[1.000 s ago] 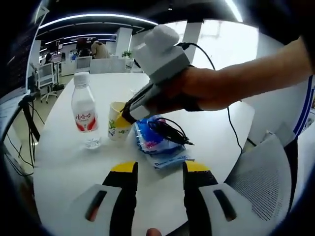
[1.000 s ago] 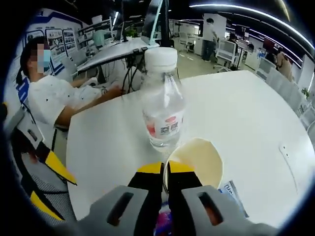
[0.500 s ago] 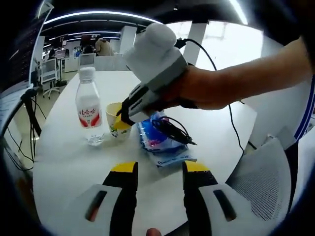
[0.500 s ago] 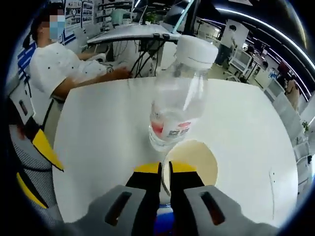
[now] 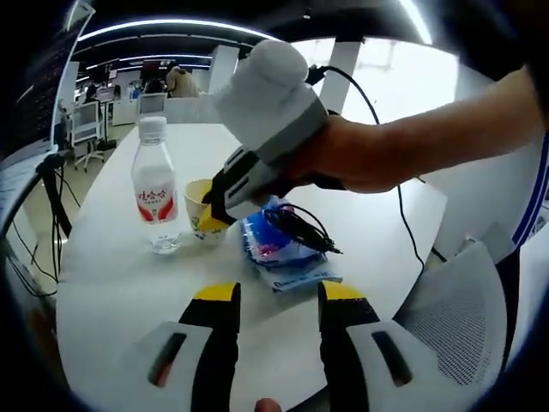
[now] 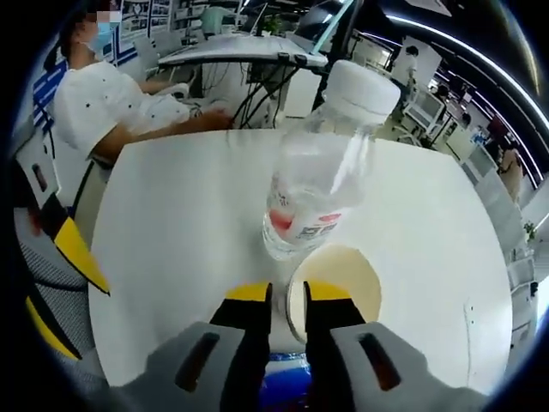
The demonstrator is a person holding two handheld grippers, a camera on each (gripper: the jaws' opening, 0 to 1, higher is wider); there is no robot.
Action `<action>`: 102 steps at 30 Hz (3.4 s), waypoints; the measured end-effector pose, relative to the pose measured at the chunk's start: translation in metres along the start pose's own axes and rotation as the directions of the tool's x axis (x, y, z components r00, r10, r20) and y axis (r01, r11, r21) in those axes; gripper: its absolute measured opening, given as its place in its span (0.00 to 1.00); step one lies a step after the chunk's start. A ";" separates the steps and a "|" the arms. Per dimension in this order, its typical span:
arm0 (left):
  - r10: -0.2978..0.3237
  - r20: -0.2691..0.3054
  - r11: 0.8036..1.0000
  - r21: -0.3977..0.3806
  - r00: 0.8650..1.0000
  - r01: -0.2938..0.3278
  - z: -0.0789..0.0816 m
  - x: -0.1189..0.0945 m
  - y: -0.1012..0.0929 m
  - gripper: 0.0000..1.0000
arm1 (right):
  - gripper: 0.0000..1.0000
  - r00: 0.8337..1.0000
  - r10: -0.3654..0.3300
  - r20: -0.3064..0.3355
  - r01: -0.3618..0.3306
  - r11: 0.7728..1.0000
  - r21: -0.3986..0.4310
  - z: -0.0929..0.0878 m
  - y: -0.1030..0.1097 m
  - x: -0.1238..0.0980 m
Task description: Arrange the tabletop items into an orderly group along one side of the table until the central work area is clear of visible clutter.
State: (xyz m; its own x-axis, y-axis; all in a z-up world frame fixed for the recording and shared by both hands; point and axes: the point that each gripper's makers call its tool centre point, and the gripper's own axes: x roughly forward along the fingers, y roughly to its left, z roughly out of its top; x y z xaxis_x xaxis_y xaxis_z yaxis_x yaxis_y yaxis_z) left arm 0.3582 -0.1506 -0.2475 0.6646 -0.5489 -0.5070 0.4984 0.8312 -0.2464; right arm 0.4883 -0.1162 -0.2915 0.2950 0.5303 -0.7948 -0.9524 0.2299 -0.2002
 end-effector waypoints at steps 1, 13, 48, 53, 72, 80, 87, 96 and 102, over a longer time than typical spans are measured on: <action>-0.001 0.000 1.000 0.000 1.000 0.001 0.000 0.000 0.000 0.35 | 0.13 1.000 -0.003 0.001 0.003 1.000 0.002 0.000 -0.001 -0.001; -0.011 -0.005 1.000 0.008 1.000 0.011 -0.001 0.001 -0.003 0.35 | 0.22 0.996 -0.076 0.048 0.074 0.996 0.048 0.004 0.002 -0.035; 0.029 -0.020 0.999 0.027 0.999 -0.028 0.000 -0.004 0.002 0.35 | 0.27 0.948 -0.299 0.113 0.269 0.937 0.225 -0.078 0.069 -0.160; 0.080 -0.018 0.996 0.036 0.997 -0.079 0.000 -0.013 0.003 0.35 | 0.27 0.951 -0.299 0.076 0.267 0.922 0.282 -0.120 0.080 -0.173; 0.283 -0.038 0.959 0.036 0.958 -0.282 -0.005 -0.020 0.033 0.40 | 0.29 0.965 -0.260 0.034 0.230 0.901 0.369 -0.194 0.074 -0.191; 0.351 -0.017 0.936 0.022 0.936 -0.351 -0.005 -0.029 0.047 0.40 | 0.29 0.982 -0.167 0.083 0.127 0.925 0.358 -0.198 0.089 -0.182; 0.387 -0.019 0.921 0.063 0.922 -0.385 -0.005 -0.031 0.049 0.39 | 0.28 0.986 -0.136 0.095 0.095 0.932 0.350 -0.208 0.093 -0.187; 0.355 -0.012 0.933 0.059 0.935 -0.354 -0.003 -0.028 0.046 0.39 | 0.28 0.975 -0.200 0.094 0.141 0.890 0.433 -0.202 0.080 -0.191; 0.296 -0.015 0.954 0.044 0.955 -0.295 -0.003 -0.022 0.038 0.40 | 0.29 0.957 -0.276 0.094 0.188 0.830 0.525 -0.196 0.067 -0.194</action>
State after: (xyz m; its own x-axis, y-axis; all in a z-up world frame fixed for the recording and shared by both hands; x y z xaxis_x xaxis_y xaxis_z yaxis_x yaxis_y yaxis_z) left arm 0.3609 -0.1066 -0.2480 0.7738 -0.2766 -0.5699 0.3042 0.9514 -0.0487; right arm 0.3516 -0.3640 -0.2631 0.5523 0.5202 -0.6514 -0.6949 0.7189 -0.0151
